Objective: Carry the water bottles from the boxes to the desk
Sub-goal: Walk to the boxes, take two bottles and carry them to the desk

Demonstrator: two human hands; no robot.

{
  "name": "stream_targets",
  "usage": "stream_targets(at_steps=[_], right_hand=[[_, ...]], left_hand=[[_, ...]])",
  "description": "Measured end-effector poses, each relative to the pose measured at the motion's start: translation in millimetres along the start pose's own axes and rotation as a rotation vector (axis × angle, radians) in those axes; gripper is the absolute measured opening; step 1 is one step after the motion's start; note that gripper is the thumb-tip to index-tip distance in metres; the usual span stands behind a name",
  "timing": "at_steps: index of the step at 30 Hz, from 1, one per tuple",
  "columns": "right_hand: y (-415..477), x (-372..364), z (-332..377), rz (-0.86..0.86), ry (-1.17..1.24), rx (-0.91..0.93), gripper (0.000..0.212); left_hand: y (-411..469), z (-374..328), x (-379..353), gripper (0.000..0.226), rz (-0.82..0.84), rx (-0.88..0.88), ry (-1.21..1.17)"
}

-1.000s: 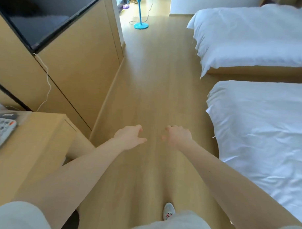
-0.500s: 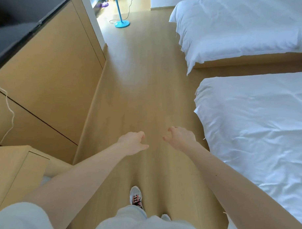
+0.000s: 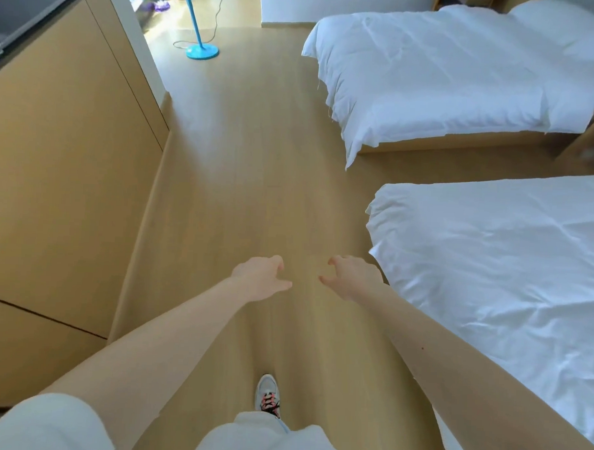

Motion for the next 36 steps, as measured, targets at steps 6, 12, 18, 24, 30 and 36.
stream_targets(at_steps=[6, 12, 18, 24, 30, 36], right_hand=[[77, 25, 61, 0.006, -0.016, 0.021, 0.051], [130, 41, 90, 0.008, -0.027, 0.035, 0.053], [191, 63, 93, 0.016, -0.018, 0.063, 0.053], [279, 105, 88, 0.030, -0.018, 0.124, 0.054], [368, 164, 69, 0.060, -0.004, 0.169, 0.055], [442, 206, 48, 0.085, 0.022, 0.181, 0.055]], left_hand=[[54, 68, 41, 0.048, 0.008, 0.020, -0.017], [98, 101, 68, 0.048, 0.017, 0.025, -0.002], [150, 112, 97, 0.050, 0.019, 0.035, 0.001], [224, 114, 144, 0.051, -0.001, 0.079, 0.046], [303, 96, 212, 0.053, -0.039, 0.111, 0.084], [371, 76, 258, 0.051, -0.028, 0.128, 0.117]])
Point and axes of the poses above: each hand's wrist, its own y-axis towards the middle knuckle, its own x-axis out of the back of the hand, z = x × y, the point moved 2 cm from there along y, towards the middle knuckle, and after that the axes turned 10 degrees about y, right-handed, at the moved point
